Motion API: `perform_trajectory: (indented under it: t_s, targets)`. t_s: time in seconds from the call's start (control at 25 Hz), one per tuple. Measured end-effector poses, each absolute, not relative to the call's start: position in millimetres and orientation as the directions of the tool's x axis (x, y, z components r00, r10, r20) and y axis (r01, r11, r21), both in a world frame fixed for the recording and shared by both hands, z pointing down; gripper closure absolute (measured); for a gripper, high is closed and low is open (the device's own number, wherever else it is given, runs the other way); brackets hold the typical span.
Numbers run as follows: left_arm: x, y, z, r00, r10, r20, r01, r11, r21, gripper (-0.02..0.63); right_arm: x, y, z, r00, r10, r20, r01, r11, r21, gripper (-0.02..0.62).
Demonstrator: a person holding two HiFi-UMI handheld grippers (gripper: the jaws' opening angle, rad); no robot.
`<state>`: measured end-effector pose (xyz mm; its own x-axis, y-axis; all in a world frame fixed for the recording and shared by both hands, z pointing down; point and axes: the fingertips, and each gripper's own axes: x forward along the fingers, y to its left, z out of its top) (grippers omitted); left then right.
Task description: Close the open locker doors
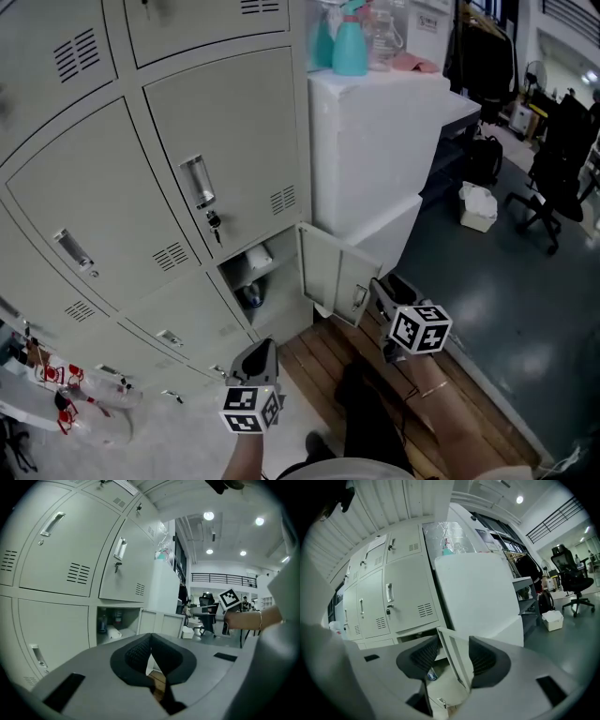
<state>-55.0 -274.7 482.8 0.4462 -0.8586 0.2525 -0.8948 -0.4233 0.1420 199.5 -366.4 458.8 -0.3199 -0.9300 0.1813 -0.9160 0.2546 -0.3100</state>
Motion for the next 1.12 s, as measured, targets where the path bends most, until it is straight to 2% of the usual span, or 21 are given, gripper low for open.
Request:
perform_trajectory:
  t_s: [0.24,0.52,1.0,1.12]
  targets:
    - [-36.4,-309.8,490.2,0.447,-0.851,0.274,-0.894,-0.426,0.137,0.586,217.9,-406.9,468.7,-0.335,-0.921,0.197,-0.91,0.263,-0.319,0.393]
    - [-28.3,-326.2,499.5,0.445,-0.846,0.293,-0.896,-0.421,0.144,0.586,214.4,-429.5,483.4,-0.43,-0.87,0.241,-0.88,0.345,-0.326,0.394]
    - [-56.9,-280.8,497.2,0.428,-0.856,0.29,-0.904,-0.401,0.151,0.586,165.3,-382.4,486.4,-0.448,-0.847,0.287,-0.891,0.398,-0.217,0.496]
    - [-70.8,-265.5,495.5,0.412,-0.863,0.294,-0.911,-0.385,0.146,0.586,143.7,-369.4,485.1,-0.465,-0.839,0.283,-0.884,0.422,-0.199,0.503]
